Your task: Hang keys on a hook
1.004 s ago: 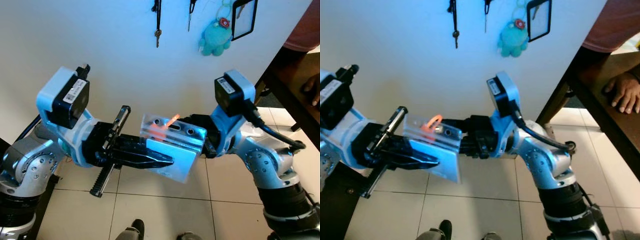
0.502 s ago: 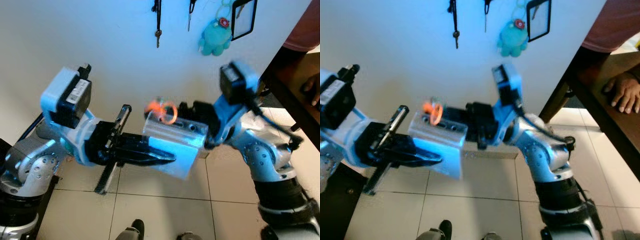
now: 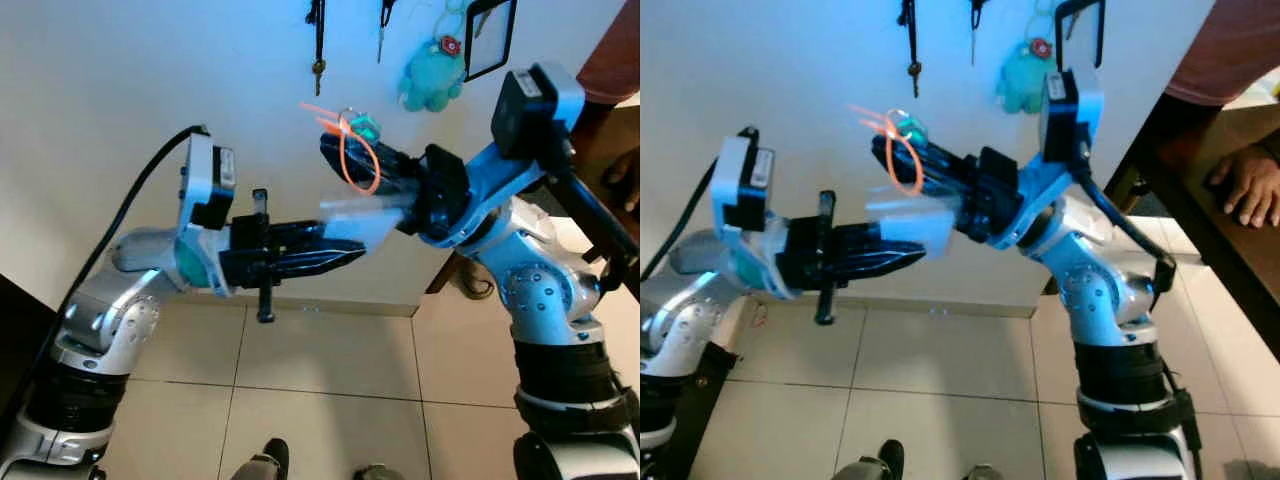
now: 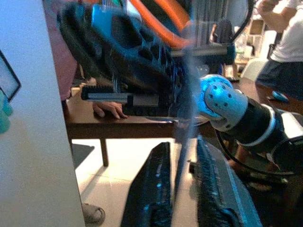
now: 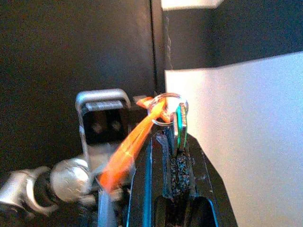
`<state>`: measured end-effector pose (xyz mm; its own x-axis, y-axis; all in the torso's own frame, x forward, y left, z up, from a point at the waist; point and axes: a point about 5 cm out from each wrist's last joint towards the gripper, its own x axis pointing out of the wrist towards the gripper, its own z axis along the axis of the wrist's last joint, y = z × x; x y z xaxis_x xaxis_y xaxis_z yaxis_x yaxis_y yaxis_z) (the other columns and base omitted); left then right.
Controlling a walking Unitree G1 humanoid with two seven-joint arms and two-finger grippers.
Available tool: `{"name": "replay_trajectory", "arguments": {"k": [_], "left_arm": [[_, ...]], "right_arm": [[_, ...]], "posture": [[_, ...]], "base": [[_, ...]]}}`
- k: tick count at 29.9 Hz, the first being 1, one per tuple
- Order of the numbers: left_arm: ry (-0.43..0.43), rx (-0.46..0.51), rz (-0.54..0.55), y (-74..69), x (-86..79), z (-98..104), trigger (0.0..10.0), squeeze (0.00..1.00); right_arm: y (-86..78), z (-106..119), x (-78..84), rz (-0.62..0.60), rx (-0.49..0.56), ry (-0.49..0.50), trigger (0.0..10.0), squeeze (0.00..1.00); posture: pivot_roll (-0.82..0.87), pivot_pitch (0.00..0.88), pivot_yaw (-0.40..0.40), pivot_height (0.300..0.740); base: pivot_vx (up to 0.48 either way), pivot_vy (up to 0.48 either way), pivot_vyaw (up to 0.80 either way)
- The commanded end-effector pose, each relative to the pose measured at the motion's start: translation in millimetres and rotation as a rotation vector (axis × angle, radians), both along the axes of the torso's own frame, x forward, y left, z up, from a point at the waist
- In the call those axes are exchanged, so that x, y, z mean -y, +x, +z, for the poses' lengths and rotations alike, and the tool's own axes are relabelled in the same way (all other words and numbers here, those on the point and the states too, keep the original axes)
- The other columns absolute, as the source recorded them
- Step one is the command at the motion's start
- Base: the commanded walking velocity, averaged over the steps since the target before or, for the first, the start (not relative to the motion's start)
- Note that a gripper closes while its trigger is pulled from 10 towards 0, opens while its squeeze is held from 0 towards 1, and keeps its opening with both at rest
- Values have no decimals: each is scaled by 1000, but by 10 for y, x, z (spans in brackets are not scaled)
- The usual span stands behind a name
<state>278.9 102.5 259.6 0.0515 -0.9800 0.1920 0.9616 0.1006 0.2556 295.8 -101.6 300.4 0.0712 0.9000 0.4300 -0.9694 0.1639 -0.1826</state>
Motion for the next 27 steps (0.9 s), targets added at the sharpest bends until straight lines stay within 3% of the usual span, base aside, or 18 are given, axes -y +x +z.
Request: {"name": "replay_trajectory", "arguments": {"k": [1, 5, 7, 8, 9, 10, 12, 13, 14, 17, 20, 26, 27], "left_arm": [[16, 4, 7, 8, 17, -13, 10000, 1000], [48, 17, 49, 55, -7, -77, 10000, 1000], [70, 29, 76, 81, -32, -119, 10000, 1000], [70, 29, 76, 81, -32, -119, 10000, 1000], [73, 32, 89, 90, -47, -127, 10000, 1000], [73, 32, 89, 90, -47, -127, 10000, 1000], [72, 38, 115, 106, -73, -133, 10000, 1000], [72, 38, 115, 106, -73, -133, 10000, 1000], [74, 39, 127, 109, -84, -147, 10000, 1000], [77, 40, 139, 112, -93, -161, 10000, 1000], [85, 41, 166, 111, -158, -180, 10000, 1000], [90, 51, 199, 126, -250, -179, 10000, 1000], [94, 51, 205, 127, -264, -191, 10000, 1000]], "right_arm": [[-3, -11, -39, -1, 11, -25, 0, 0], [20, -76, -51, -30, 21, -127, 0, 0], [22, -149, -30, -35, 28, -234, 0, 0], [22, -149, -30, -35, 28, -234, 0, 0], [22, -211, 2, -34, 26, -315, 0, 0], [22, -211, 2, -34, 26, -315, 0, 0], [6, -351, 120, -19, 23, -500, 0, 0], [6, -351, 120, -19, 23, -500, 0, 0], [18, -381, 209, -30, 24, -580, 0, 0], [38, -365, 294, -43, 26, -622, 0, 0], [89, -265, 519, -83, 21, -675, 0, 0], [104, -278, 678, -97, -16, -718, 0, 0], [80, -328, 727, -83, -37, -776, 0, 0]], "posture": [[-31, 88, 68, 740], [-32, 88, 65, 740], [-32, 89, 63, 740], [-32, 89, 63, 740], [-29, 91, 59, 740], [-29, 91, 59, 740], [-27, 92, 54, 740], [-27, 92, 54, 740], [-25, 96, 46, 740], [-25, 97, 40, 740], [-24, 99, 35, 740], [-23, 107, 31, 740], [-26, 109, 31, 740]], "base": [[0, 0, 0], [0, 0, 0], [0, 0, 0], [0, 0, 0], [0, 0, 0], [0, 0, 0], [0, 0, 0], [0, 0, 0], [0, 0, 0], [0, 0, 0], [0, 0, 0], [0, 0, 0], [0, 0, 0]]}}
